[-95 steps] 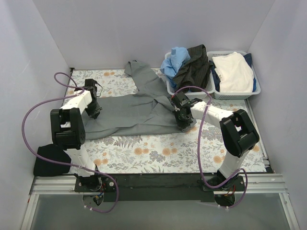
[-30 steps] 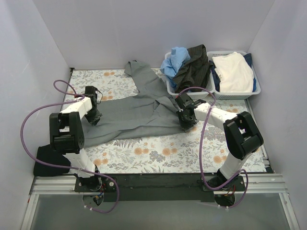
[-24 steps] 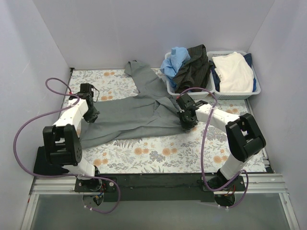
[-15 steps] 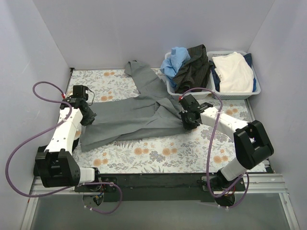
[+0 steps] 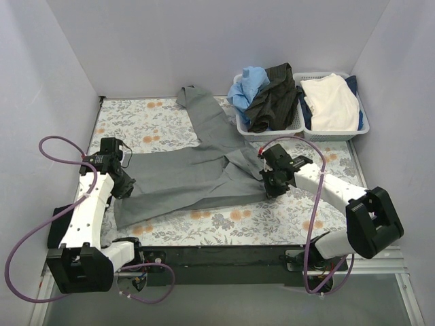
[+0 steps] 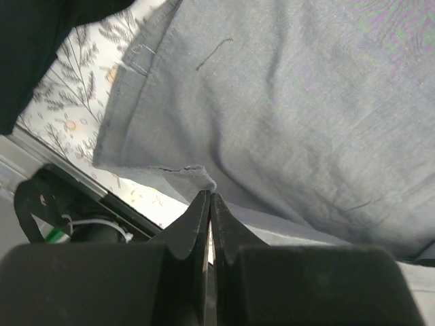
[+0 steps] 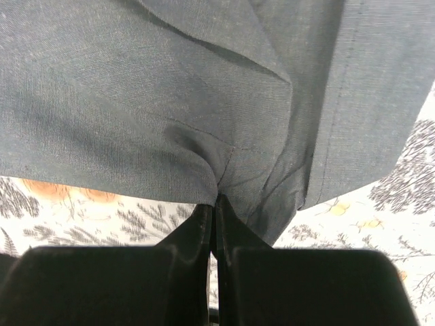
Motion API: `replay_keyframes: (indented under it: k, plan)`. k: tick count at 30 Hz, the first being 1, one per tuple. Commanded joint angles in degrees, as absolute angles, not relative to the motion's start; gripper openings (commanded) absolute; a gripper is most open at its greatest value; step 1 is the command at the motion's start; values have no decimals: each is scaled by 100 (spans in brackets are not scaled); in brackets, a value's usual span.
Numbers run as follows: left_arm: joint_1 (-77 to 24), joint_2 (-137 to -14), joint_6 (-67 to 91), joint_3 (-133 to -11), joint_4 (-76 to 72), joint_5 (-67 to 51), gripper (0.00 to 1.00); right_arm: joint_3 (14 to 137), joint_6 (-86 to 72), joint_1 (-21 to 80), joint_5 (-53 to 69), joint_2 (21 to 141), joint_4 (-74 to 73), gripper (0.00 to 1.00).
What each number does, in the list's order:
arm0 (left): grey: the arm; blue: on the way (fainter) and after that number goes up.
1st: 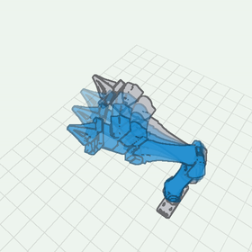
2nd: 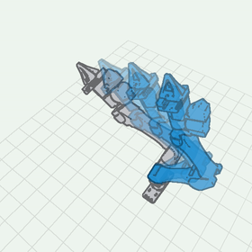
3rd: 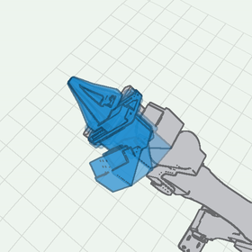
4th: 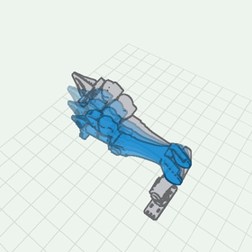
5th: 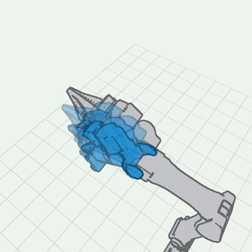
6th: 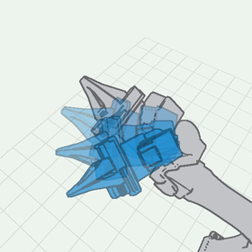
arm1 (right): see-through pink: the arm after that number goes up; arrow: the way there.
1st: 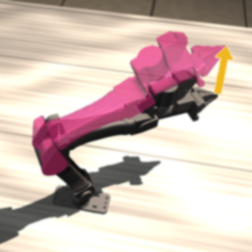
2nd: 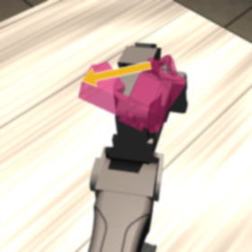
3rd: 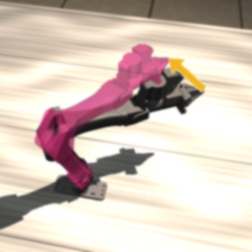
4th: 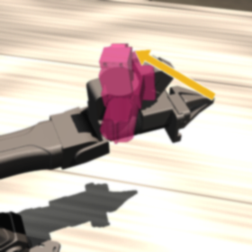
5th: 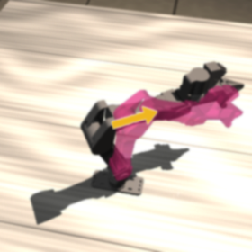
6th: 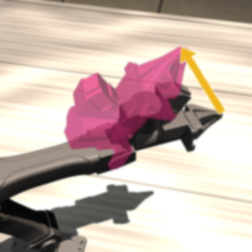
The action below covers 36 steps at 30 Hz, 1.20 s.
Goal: Fold and stack the long sleeve shirts
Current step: Flatten the shirt out
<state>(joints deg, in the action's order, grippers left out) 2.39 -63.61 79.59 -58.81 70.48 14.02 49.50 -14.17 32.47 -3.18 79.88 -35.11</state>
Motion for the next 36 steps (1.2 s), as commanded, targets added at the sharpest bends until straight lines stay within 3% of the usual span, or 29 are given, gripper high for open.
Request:
replay_keyframes:
  k: [1, 10, 17, 23, 28, 34, 36]
  plan:
    - [220, -6275, 8349, -5696, 7357, 1029, 0, 4878, -1283, 3208, 166, 8067, -4173, 1]
    - [229, -6424, 8815, -4808, 6743, 475, 0, 4816, -1502, 3191, -191, 8482, -5026, 1]
    - [360, -6504, 8903, -5000, 6758, 869, 0, 5088, -1644, 2848, -922, 7384, -5291, 1]
    - [431, -6767, 8763, -5081, 6531, 765, 0, 5431, -1064, 2804, -291, 6382, -5186, 1]
    - [431, -7031, 8745, -4940, 6241, 606, 0, 5125, -958, 2804, 1087, 6030, -5211, 1]
    - [431, -7496, 8666, -5106, 6039, 624, 0, 5159, -1169, 2804, 1670, 6108, -6467, 1]
    - [422, -7619, 8649, -5194, 6003, 633, 0, 5247, -1256, 2804, 1600, 6039, -6888, 12]
